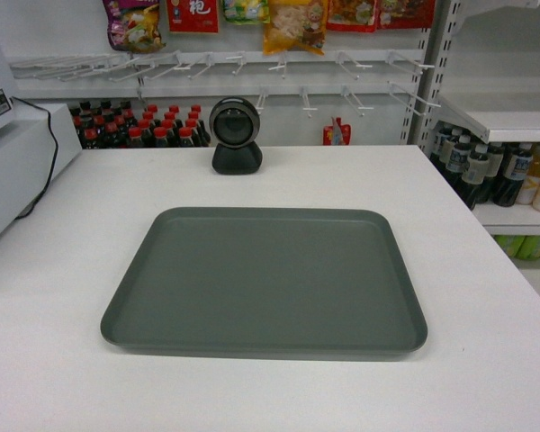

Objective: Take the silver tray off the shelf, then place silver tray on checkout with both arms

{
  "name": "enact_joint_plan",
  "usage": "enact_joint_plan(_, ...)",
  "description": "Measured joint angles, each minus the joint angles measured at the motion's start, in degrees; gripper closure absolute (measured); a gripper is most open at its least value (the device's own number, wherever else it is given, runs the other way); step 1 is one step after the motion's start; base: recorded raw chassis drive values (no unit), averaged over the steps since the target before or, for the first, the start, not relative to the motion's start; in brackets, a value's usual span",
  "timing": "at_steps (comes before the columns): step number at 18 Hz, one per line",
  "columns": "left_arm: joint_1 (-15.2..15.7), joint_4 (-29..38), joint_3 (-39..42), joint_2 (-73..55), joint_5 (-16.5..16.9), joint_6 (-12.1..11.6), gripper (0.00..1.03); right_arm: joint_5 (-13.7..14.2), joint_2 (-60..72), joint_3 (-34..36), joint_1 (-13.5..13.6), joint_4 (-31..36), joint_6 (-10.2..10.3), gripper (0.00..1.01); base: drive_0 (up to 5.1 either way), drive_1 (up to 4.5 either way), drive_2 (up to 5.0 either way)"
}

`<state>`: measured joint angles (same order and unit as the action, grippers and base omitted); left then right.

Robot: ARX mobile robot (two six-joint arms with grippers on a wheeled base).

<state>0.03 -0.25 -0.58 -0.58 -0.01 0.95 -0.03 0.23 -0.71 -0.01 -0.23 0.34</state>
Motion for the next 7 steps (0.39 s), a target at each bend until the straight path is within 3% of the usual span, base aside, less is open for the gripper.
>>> enact_joint_plan(7,0.00,0.00,0.00,0.00,0.00,0.00,0.05,0.00,0.00,0.00,0.00,0.02,0.00,0.03,0.0,0.00,0.0)
